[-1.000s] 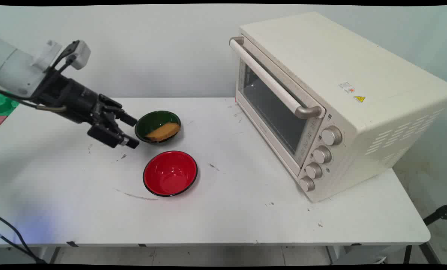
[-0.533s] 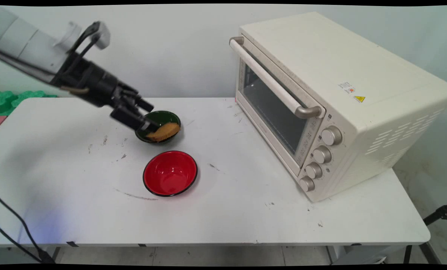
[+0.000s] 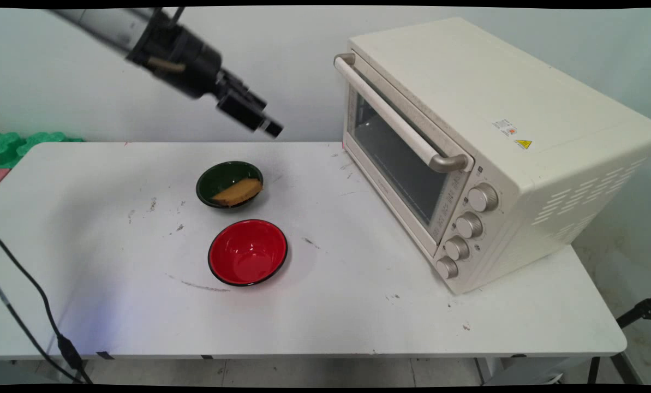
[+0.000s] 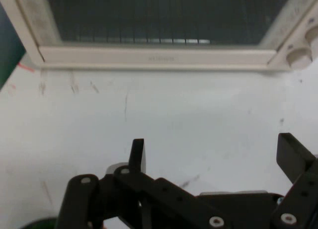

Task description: Open the oven

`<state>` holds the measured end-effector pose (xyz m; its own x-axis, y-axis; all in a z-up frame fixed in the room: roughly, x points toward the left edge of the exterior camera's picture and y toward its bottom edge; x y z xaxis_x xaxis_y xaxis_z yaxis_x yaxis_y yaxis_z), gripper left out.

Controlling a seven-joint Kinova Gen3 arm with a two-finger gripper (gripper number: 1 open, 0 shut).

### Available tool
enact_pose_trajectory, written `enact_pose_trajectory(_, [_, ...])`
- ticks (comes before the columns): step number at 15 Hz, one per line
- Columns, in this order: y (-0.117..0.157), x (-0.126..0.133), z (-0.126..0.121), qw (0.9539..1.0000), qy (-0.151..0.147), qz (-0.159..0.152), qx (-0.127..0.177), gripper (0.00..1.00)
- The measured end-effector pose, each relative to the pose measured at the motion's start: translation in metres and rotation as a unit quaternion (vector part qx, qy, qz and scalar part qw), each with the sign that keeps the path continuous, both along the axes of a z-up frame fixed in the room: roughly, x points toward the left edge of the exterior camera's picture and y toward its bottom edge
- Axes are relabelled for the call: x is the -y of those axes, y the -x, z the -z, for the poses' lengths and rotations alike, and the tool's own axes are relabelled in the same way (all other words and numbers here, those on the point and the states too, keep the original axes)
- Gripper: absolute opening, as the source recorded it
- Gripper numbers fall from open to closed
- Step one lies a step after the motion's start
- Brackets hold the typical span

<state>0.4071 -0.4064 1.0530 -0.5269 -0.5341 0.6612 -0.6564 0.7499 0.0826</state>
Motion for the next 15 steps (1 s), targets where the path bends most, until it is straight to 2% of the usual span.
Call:
enact_pose_trajectory(5, [0.037, 0.028, -0.034, 0.9999, 0.016, 0.0, -0.001, 1.0])
enact_pose_trajectory(10, [0.073, 0.047, -0.051, 0.9997, 0.023, 0.007, 0.0, 1.0])
enact_pose_trajectory(11, [0.08, 0.052, -0.052, 0.9996, 0.025, 0.009, 0.002, 0.0])
enact_pose_trajectory(15, [0.104, 0.067, -0.054, 0.9992, 0.034, 0.021, 0.009, 0.0])
